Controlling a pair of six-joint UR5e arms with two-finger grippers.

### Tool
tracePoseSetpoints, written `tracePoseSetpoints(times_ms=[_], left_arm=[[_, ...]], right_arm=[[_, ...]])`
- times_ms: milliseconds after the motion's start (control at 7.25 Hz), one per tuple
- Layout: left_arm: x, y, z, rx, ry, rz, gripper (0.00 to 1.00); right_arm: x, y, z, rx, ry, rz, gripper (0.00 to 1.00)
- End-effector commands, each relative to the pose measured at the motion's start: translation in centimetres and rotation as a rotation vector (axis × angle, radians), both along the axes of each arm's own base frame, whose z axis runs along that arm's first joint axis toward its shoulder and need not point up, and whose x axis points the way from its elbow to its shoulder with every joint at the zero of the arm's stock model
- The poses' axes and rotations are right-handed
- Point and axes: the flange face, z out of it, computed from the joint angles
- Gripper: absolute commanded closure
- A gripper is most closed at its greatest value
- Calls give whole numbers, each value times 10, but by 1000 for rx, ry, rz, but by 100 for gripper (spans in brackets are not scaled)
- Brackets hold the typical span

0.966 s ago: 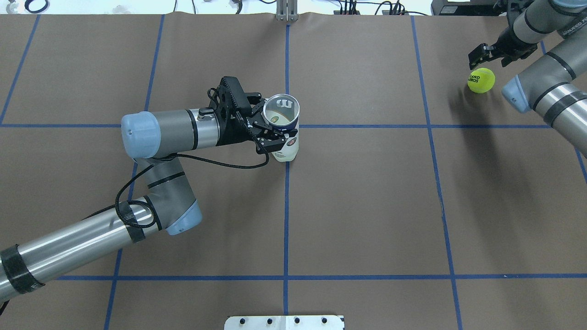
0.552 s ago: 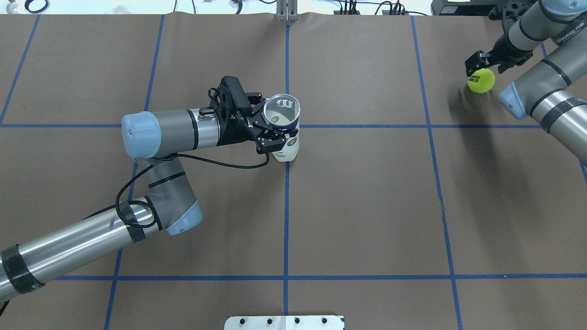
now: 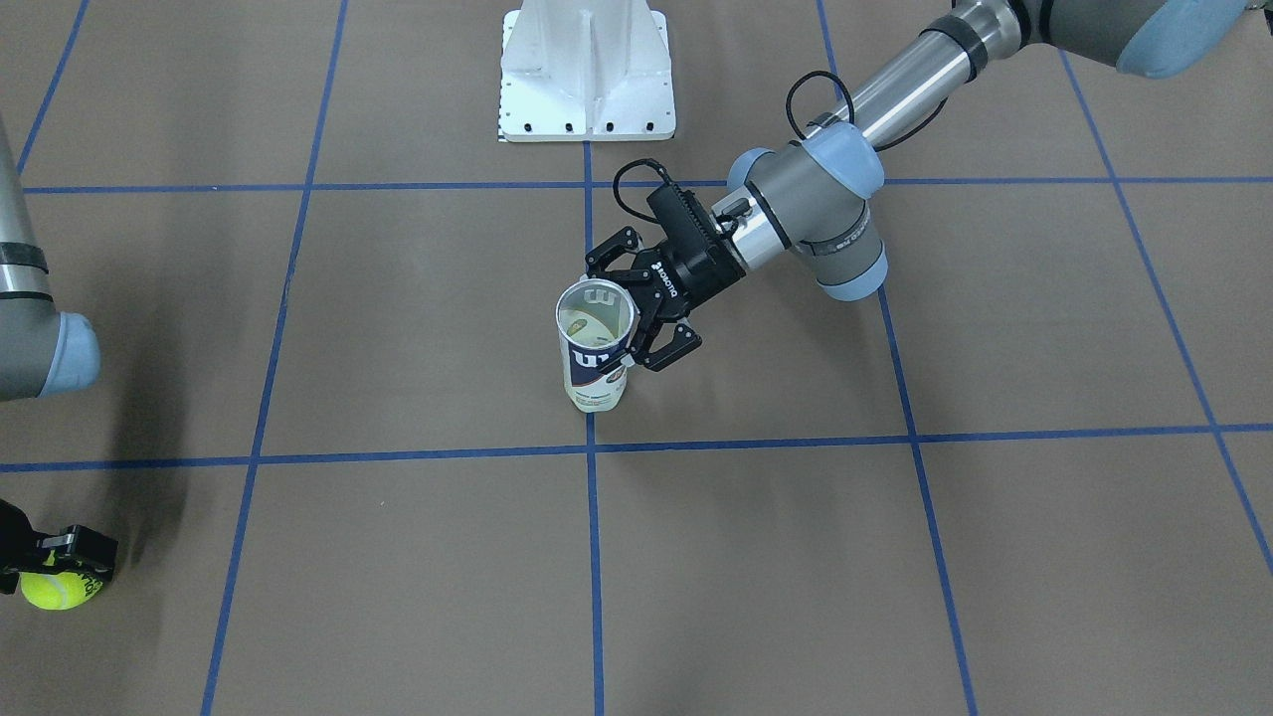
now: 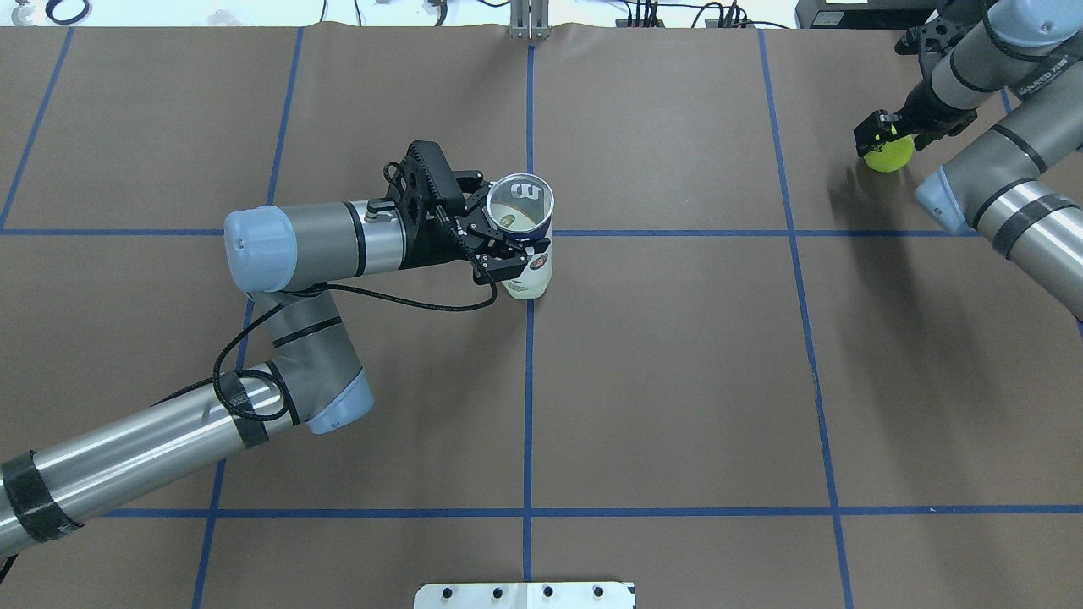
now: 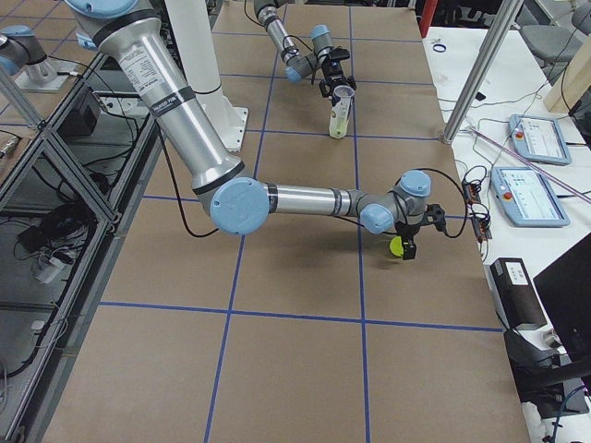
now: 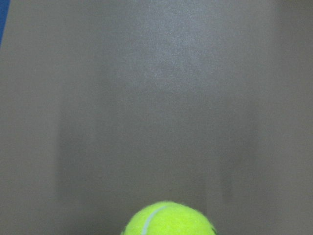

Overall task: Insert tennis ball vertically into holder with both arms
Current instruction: 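Move the right gripper to the second tennis ball and grasp it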

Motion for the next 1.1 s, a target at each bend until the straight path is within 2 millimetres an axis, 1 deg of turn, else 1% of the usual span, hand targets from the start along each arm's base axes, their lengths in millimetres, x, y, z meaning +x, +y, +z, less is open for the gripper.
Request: tracePoseSetpoints(times_ms=[0, 138, 276, 414, 552, 690, 828, 966], left_arm=[[0, 0, 0, 0, 1, -1, 16], [0, 0, -1, 1, 2, 0, 16], [0, 0, -3, 2, 3, -1, 16], [0, 0, -3, 2, 3, -1, 16], [0, 0, -3, 2, 3, -1, 16], [0, 0, -4, 3, 4, -1, 16], [0, 0, -4, 3, 4, -1, 16], [0, 0, -5, 3, 6, -1, 16]], right_arm=[[-2, 2, -1, 0, -3, -1, 99], [0, 1, -13, 16, -14, 4, 100], [3, -1, -38, 34, -49, 15, 100], [1, 2, -72, 0, -117, 38, 100], [1, 6, -117, -33, -153, 85, 100], [-4, 17, -169, -71, -178, 128, 100], [-19, 38, -219, -127, -217, 175, 100], [-34, 58, -257, -162, -268, 213, 100]])
